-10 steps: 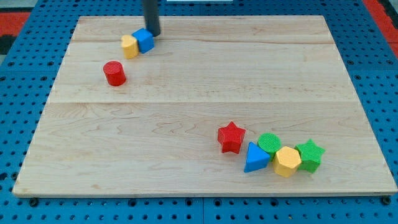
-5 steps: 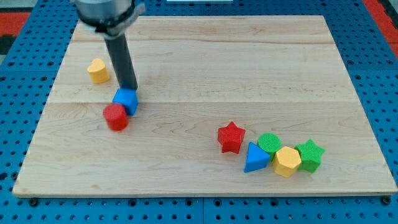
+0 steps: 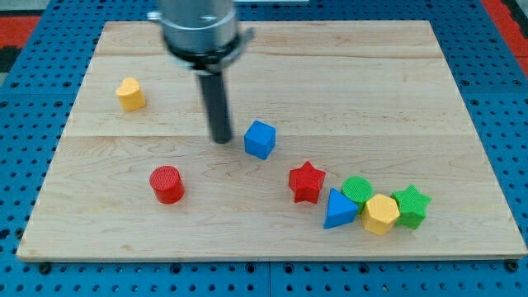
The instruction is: Move the cube to the top right of the green circle
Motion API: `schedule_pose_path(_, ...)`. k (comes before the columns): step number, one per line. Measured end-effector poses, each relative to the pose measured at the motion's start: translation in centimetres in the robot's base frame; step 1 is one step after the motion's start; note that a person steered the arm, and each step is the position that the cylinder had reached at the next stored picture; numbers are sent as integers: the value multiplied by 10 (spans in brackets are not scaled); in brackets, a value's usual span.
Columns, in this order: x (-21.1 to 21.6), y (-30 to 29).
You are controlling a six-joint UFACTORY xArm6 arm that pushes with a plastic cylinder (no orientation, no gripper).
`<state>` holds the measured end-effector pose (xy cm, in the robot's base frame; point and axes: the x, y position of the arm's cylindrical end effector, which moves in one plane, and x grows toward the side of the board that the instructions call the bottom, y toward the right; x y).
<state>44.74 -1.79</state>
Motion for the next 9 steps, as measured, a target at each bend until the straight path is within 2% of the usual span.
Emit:
schedule_pose_path(1, 24, 75)
schedule_pose_path(2, 11, 94)
schedule_pose_path(3, -6, 138)
schedule_pose_path(4, 44, 146)
schedule_pose_path(5, 16, 152)
schedule_pose_path(6, 14, 220)
schedule_pose_path(7, 34, 222)
schedule_pose_path(8, 25, 190)
schedule_pose_path(9, -12, 186)
